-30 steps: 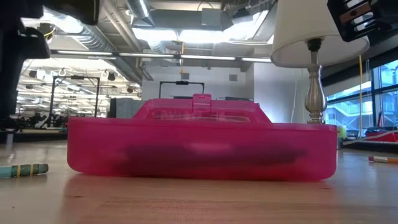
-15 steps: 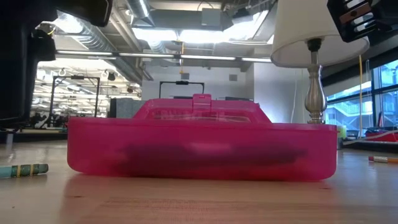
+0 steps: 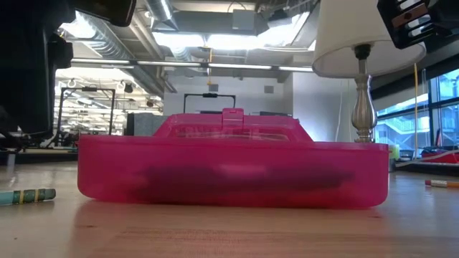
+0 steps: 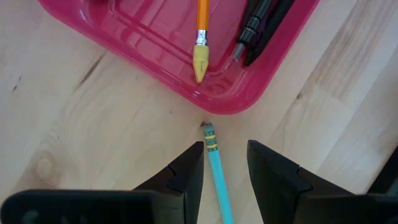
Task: Pick & place school supplies into a supply box
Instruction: Put the blue pencil into the red supply box
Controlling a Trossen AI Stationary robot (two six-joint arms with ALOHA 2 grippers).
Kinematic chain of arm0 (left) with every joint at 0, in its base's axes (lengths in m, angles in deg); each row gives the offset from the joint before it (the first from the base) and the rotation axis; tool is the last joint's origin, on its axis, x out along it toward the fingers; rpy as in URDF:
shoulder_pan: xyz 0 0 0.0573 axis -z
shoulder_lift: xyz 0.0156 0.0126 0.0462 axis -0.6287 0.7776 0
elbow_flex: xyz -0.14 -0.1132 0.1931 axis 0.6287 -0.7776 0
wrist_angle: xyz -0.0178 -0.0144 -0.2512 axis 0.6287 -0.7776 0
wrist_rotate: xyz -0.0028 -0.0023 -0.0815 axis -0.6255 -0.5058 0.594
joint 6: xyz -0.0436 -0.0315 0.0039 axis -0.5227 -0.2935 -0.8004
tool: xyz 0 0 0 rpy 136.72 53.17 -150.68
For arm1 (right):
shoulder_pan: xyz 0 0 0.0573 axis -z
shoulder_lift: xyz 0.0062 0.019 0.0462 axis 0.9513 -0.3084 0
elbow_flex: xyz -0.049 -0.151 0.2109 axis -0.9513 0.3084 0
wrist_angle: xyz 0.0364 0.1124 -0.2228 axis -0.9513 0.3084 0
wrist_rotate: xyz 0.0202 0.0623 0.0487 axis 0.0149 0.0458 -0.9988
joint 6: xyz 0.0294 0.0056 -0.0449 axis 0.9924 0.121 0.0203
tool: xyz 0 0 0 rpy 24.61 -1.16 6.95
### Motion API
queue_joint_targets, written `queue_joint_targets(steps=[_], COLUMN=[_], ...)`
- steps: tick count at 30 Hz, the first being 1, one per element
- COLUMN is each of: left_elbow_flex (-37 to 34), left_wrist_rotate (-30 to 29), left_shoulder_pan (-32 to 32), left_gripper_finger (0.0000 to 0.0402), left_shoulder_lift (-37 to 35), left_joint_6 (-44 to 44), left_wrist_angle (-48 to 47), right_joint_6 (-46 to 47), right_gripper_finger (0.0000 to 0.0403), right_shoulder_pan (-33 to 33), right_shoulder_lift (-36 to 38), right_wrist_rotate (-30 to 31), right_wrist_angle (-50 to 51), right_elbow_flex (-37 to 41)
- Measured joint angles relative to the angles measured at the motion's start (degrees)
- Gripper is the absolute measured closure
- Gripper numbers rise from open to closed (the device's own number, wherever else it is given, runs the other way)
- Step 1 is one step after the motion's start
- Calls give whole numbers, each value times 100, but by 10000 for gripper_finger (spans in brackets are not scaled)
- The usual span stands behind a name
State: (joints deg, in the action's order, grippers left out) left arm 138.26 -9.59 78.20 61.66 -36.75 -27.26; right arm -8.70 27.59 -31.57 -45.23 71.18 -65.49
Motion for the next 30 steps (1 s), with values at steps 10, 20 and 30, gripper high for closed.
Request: queue_joint_targets(steps=[10,20,30], left_elbow_flex=[-2,13,17], left_wrist_rotate=[137,281,495], left_shoulder_pan=[0,4,-4], left_gripper_finger=[286,286,305], left_shoulder_lift=[297,659,708], left_joint_6=[-2,47,15], left_wrist_angle=[95,154,67], right_joint_6=[2,2,-2], right_gripper_finger=[267,267,267], right_shoulder_pan=[0,0,0], right_shoulder_lift=[0,-2,-2], right_wrist_rotate=[0,0,0], right_wrist_angle=[0,-2,0], right_elbow_flex=[-2,-4,-4])
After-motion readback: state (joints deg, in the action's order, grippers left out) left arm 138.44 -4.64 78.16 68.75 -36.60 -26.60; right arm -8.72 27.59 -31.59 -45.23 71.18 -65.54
